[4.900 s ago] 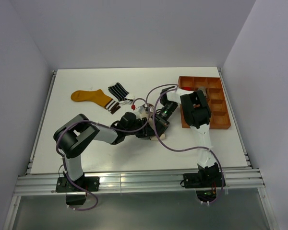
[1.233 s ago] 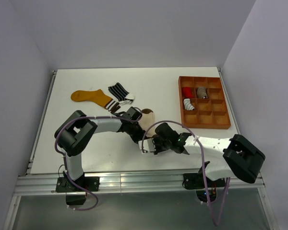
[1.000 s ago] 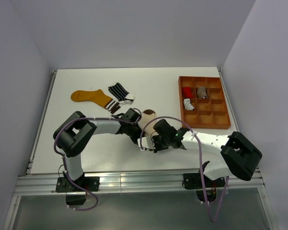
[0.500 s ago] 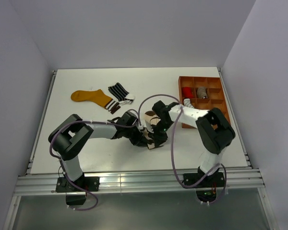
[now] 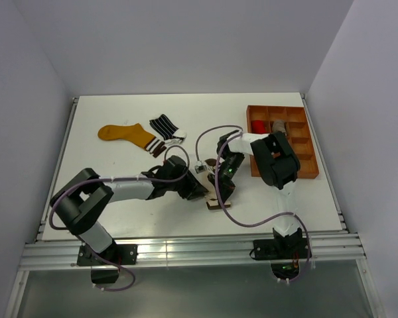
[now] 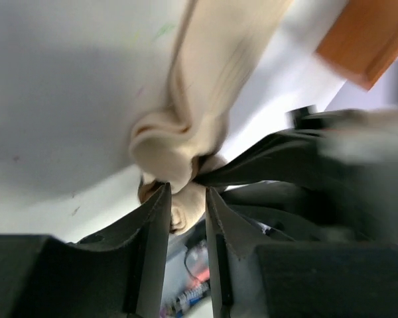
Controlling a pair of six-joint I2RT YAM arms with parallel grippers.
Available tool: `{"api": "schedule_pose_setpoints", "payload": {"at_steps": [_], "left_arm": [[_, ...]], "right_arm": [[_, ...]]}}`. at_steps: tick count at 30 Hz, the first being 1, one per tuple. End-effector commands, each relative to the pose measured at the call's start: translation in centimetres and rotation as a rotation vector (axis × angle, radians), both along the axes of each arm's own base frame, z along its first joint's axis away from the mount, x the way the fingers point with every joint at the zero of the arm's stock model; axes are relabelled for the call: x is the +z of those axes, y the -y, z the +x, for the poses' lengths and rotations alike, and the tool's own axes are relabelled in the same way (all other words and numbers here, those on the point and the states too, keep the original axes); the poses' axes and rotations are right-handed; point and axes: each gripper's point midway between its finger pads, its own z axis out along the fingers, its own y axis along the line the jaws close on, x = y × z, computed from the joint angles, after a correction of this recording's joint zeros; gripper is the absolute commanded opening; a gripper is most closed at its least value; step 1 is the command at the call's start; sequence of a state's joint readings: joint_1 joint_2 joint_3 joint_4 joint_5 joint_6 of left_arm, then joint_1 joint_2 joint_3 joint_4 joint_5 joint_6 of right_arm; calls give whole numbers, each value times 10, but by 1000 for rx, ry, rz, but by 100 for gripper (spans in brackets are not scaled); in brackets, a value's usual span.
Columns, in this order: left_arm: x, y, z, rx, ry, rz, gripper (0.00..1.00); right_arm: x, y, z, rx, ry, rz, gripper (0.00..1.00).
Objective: Roll the socks
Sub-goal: Roll the sock at the center of the board.
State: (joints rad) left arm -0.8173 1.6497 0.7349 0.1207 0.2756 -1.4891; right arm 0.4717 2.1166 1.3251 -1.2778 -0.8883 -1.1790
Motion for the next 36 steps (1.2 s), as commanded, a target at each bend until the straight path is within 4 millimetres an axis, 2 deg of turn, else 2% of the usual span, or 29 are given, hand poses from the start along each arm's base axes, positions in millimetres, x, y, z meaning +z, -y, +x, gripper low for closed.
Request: {"api": "schedule_pose_setpoints", "payload": {"at_steps": [1, 2, 5, 9, 13, 14, 18, 25, 27, 36], "left_arm": [[27, -8, 27, 43, 225, 34, 34], [27, -13, 33, 69, 263, 65, 34], [43, -20, 41, 75, 403, 95, 36], [61, -10, 43, -21, 577, 86, 37], [63, 7, 40, -125, 692, 89, 36], [61, 14, 33, -163, 712, 87, 36], [48, 25, 27, -224, 764, 106, 38], [30, 45, 7, -359, 818, 45, 43], [18, 44, 2, -376, 801, 66, 43], [-8, 30, -15, -402, 768, 103, 45]], "right_arm": [[10, -1, -2, -17, -73, 0, 6], [9, 1, 0, -26, -78, -9, 6], [2, 3, 5, -47, -103, -36, 7], [-1, 2, 9, -62, -150, -65, 7], [-2, -1, 16, -77, -178, -72, 7], [-4, 0, 17, -81, -186, -82, 7], [-6, -1, 19, -94, -196, -91, 7], [-8, 0, 22, -105, -206, -109, 6], [-9, -1, 23, -109, -206, -113, 6], [-10, 0, 26, -130, -216, -121, 6]]}}
